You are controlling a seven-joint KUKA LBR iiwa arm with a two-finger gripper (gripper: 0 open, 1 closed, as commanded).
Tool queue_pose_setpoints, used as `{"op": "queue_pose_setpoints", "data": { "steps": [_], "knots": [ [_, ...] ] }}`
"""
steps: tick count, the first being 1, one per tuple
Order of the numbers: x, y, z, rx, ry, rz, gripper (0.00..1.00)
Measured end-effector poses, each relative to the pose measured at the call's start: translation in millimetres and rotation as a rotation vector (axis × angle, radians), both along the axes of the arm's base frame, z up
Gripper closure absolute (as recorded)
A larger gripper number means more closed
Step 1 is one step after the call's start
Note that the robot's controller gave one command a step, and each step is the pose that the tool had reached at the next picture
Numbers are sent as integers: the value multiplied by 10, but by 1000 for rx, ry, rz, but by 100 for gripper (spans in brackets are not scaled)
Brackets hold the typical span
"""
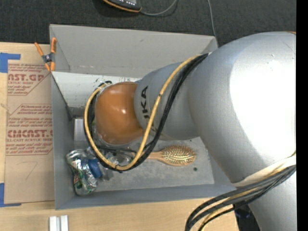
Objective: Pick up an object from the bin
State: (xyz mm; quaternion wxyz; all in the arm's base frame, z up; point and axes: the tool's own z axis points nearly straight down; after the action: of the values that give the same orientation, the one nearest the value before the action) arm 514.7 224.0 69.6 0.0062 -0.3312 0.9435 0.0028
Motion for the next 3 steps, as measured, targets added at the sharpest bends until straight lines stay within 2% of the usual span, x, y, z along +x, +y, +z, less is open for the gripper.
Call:
{"op": "queue_pose_setpoints", "data": {
  "steps": [2, 3],
  "knots": [
    [4, 21, 6, 0, 0, -3, 100],
    [-67, 35, 16, 0, -1, 58, 100]
  ]
}}
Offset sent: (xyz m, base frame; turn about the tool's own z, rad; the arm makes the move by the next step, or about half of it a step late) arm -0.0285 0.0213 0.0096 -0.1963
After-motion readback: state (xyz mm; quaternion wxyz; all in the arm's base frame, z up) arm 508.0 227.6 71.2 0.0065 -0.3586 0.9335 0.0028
